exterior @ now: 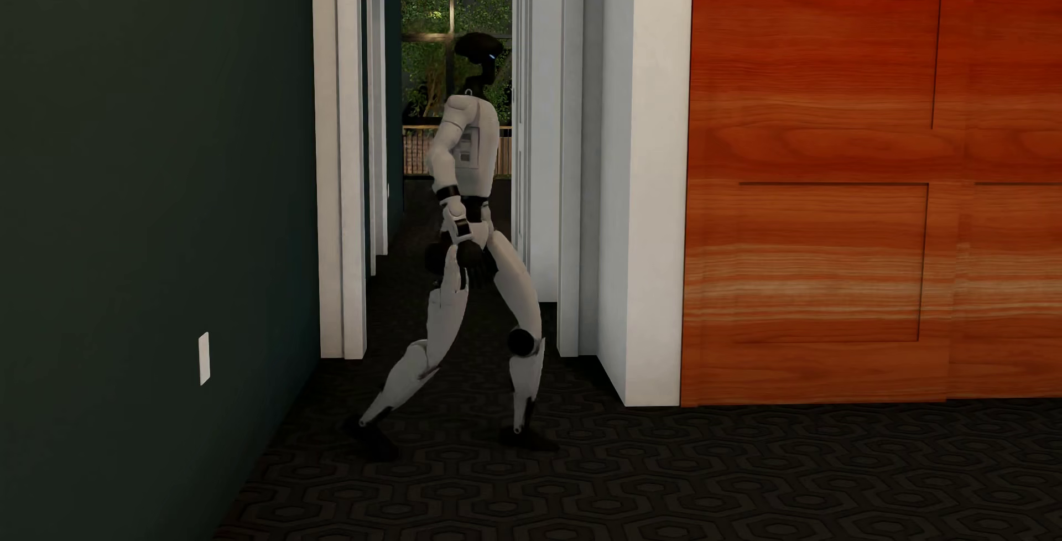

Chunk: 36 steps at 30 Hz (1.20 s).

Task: Avoid the corner

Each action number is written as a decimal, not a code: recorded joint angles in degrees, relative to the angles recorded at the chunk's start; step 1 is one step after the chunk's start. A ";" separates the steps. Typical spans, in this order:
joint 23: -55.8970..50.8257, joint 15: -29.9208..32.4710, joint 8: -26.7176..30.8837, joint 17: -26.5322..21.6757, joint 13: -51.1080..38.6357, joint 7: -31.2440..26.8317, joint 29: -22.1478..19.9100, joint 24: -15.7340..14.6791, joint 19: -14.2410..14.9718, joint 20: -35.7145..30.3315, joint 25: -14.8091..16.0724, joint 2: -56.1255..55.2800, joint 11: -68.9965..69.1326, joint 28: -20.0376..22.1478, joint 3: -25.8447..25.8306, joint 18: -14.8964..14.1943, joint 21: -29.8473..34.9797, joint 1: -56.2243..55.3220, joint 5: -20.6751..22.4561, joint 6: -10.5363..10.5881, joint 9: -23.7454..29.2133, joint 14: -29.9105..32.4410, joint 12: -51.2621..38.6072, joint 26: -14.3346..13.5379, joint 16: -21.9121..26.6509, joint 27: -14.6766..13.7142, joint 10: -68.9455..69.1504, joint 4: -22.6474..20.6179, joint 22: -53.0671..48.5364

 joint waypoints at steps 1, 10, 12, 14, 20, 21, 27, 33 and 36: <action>-1.17 6.65 0.00 1.54 0.79 0.00 0.00 0.00 0.00 -0.92 0.00 0.44 0.98 0.00 -0.83 0.00 -0.56 0.66 -0.86 -1.08 0.05 0.59 -0.19 0.00 0.33 0.00 1.36 -1.34 1.77; -7.37 27.10 0.00 2.52 1.78 0.00 0.00 0.00 0.00 3.38 0.00 -22.36 36.99 0.00 -7.41 0.00 3.33 18.81 -4.29 1.74 1.55 -8.99 -4.07 0.00 2.34 0.00 0.20 -5.66 -10.97; -7.50 33.51 0.00 1.42 1.21 0.00 0.00 0.00 0.00 3.72 0.00 -27.11 32.05 0.00 -11.32 0.00 3.12 22.31 -2.45 3.26 2.32 -10.33 -5.88 0.00 2.67 0.00 -0.35 -5.76 -11.81; -8.39 31.59 0.00 0.31 1.66 0.00 0.00 0.00 0.00 3.79 0.00 -31.30 25.45 0.00 -14.78 0.00 3.06 25.27 -1.26 4.33 2.86 -12.29 -6.88 0.00 3.19 0.00 -0.47 -5.77 -12.78; -2.20 16.43 0.00 1.17 5.08 0.00 0.00 0.00 0.00 1.81 0.00 -35.34 -0.51 0.00 -20.11 0.00 2.76 33.67 -2.01 5.88 2.81 -20.45 -5.91 0.00 2.47 0.00 0.16 -5.22 -10.40; -1.06 12.93 0.00 1.56 6.04 0.00 0.00 0.00 0.00 0.99 0.00 -35.73 -3.07 0.00 -20.42 0.00 2.99 34.37 -2.49 5.87 2.20 -21.98 -5.21 0.00 2.11 0.00 0.55 -5.27 -9.51; 3.00 27.08 0.00 4.57 11.76 0.00 0.00 0.00 0.00 -3.05 0.00 -39.95 0.57 0.00 -21.21 0.00 5.46 42.88 -1.39 5.08 -2.23 -27.60 2.33 0.00 0.23 0.00 -1.16 -2.06 -1.87; -0.66 24.19 0.00 4.18 8.95 0.00 0.00 0.00 0.00 -2.29 0.00 -39.16 9.89 0.00 -20.59 0.00 1.69 37.63 1.97 6.23 -2.90 9.61 4.07 0.00 -1.63 0.00 10.38 3.77 1.31; -4.40 21.28 0.00 1.20 5.07 0.00 0.00 0.00 0.00 3.62 0.00 -33.43 6.63 0.00 -17.79 0.00 -0.90 26.75 3.76 5.37 -1.12 14.75 -0.16 0.00 -0.58 0.00 27.23 3.77 -3.60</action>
